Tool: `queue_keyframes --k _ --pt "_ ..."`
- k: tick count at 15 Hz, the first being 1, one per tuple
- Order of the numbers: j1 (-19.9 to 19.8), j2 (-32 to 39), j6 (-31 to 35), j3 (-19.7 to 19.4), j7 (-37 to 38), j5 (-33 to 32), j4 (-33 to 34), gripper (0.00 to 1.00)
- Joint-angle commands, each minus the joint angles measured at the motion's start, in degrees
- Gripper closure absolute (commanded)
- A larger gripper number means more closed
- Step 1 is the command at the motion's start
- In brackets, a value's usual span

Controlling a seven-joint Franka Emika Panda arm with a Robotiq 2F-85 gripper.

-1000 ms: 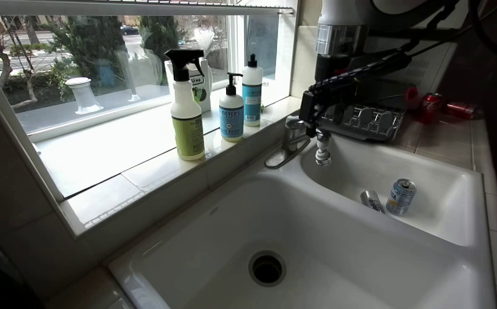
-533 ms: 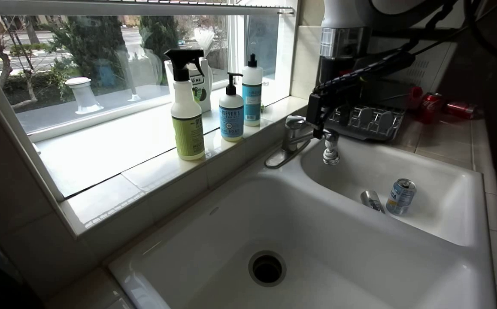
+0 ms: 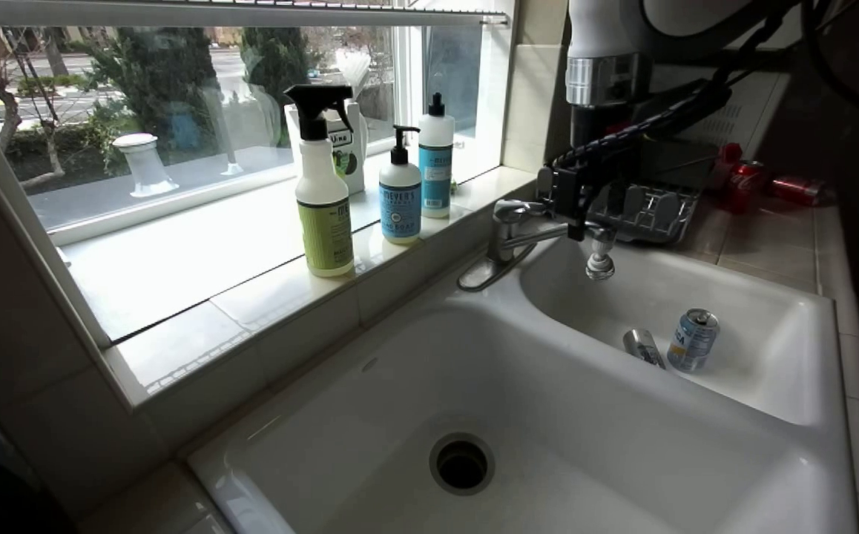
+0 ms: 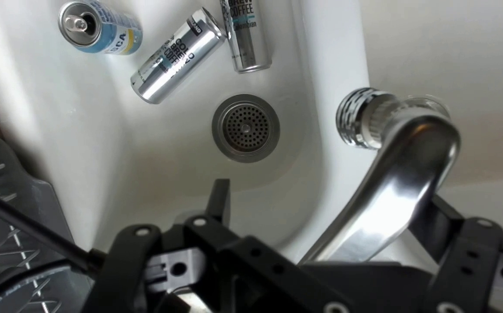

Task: Move the tap nozzle to the right

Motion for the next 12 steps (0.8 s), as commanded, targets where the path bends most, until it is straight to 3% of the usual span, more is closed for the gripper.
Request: queue_keyframes --k 1,12 --pt "-1.7 -2.0 -1.4 -1.4 -2.9 -6.2 -2.5 0.0" --pt "-3.4 -3.1 -0.8 -3.0 -5.4 -10.3 -4.9 0.0"
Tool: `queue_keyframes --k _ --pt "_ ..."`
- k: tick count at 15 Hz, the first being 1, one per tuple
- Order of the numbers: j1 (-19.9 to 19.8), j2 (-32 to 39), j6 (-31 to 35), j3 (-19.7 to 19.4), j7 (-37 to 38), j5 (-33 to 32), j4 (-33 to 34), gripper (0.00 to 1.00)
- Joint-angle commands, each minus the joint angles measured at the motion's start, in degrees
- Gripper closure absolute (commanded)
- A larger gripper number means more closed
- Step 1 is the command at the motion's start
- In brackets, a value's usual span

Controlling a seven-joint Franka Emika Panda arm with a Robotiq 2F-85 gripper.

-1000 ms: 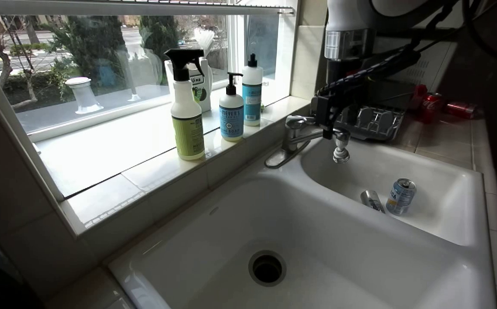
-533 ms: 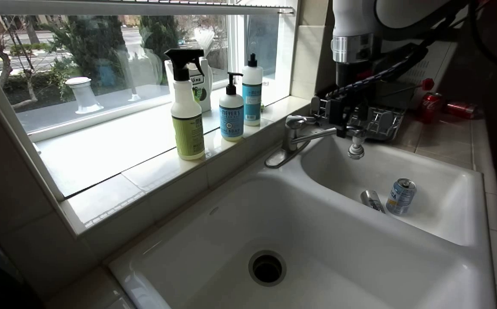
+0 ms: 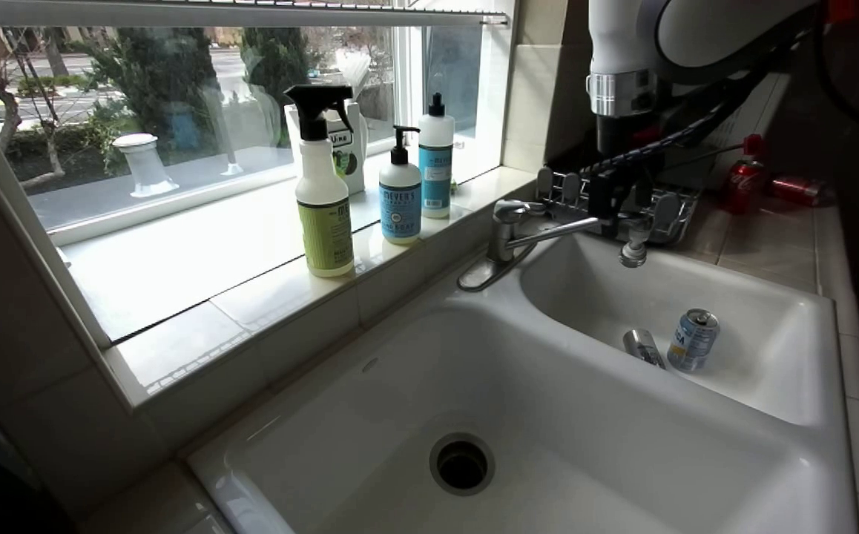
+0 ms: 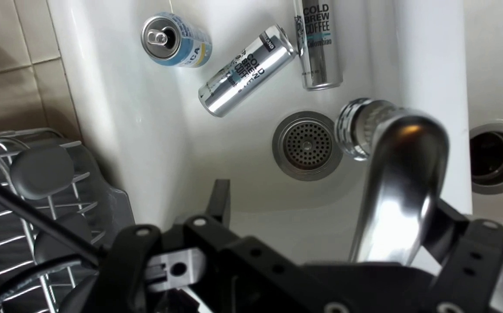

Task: Move the tap nozzle to the right

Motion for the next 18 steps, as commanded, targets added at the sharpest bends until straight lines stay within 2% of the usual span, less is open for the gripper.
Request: queue_keyframes --k 1,11,18 --pt "-1.1 -2.2 -0.1 -1.0 -2.8 -3.4 -2.2 0.0" --pt "2.4 -5.9 -1.0 3.5 -9.0 -7.5 -1.6 0.0" --pt "4.1 -2.9 3.1 6.4 -10.6 -17.8 0.4 0.0"
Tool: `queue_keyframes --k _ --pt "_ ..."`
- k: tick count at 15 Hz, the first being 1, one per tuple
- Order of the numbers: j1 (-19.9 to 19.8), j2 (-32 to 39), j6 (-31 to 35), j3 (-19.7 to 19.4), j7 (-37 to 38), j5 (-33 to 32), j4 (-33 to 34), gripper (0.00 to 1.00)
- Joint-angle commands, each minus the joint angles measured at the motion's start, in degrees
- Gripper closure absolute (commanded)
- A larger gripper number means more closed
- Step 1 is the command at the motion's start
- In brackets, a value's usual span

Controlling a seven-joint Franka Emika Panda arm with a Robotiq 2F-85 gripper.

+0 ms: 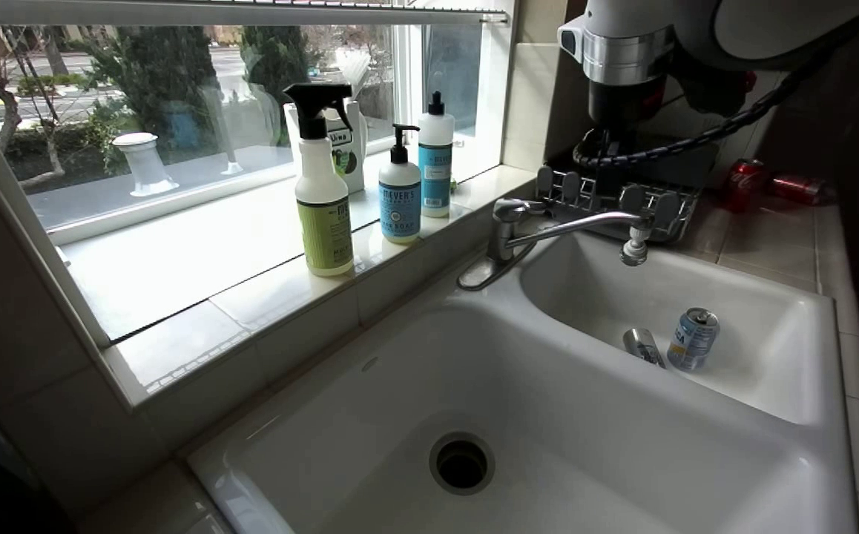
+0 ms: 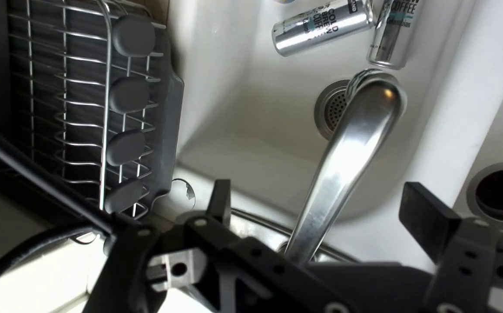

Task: Move the tap nozzle to the right

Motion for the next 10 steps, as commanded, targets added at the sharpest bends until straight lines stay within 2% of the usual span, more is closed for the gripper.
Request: queue_keyframes --k 1,10 --pt "0.7 2.1 3.8 0.6 -1.7 -5.2 0.5 0.0" --pt "0.7 9.0 11.6 -0.1 -8.2 -6.7 4.4 0.0"
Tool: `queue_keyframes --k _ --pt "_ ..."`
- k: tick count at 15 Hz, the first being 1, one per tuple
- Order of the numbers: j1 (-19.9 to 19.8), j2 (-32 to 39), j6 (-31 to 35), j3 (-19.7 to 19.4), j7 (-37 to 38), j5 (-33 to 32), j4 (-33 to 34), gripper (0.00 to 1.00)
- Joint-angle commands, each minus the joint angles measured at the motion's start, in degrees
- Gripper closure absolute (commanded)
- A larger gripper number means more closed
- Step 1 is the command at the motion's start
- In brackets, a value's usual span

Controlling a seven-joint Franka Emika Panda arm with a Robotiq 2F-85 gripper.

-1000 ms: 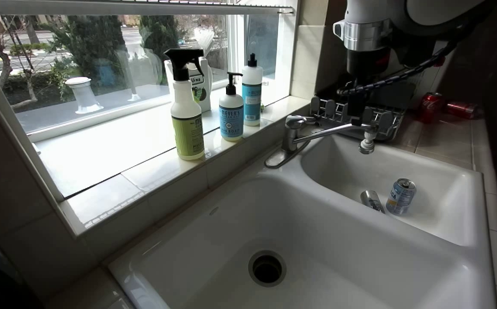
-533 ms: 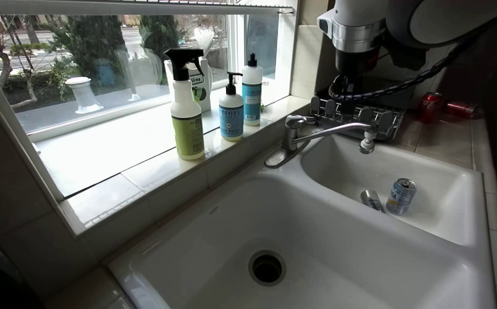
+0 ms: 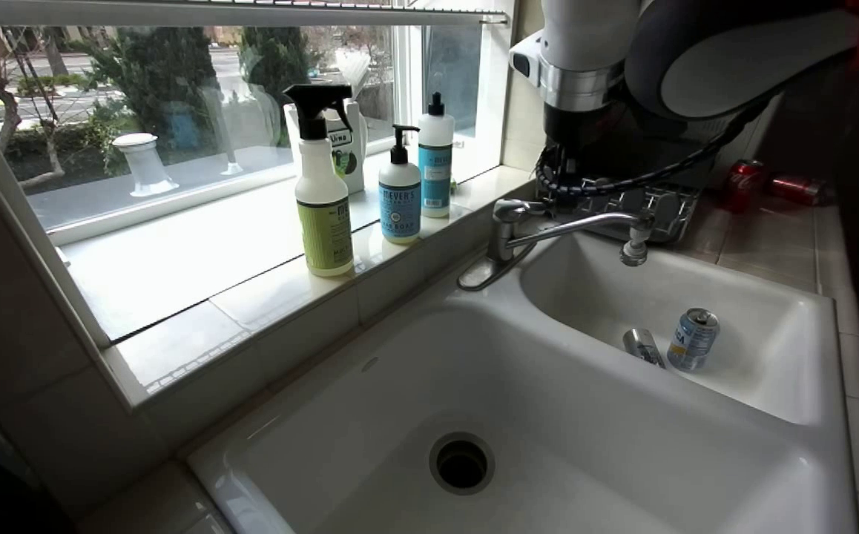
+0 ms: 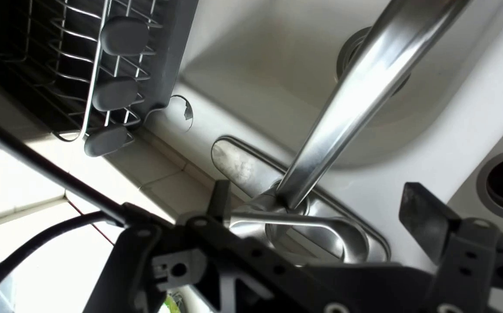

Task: Move the tap nozzle to the right

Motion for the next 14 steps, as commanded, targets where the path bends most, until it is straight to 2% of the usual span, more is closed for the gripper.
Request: queue_keyframes --k 1,7,14 --pt "0.3 3.7 2.3 -0.8 -2.6 -1.6 2.9 0.0" --pt "0.5 6.6 5.0 -1.0 -4.8 -1.5 4.5 0.0" --pt "0.4 7.8 4.8 -1.3 -4.4 -2.6 5.7 0.0"
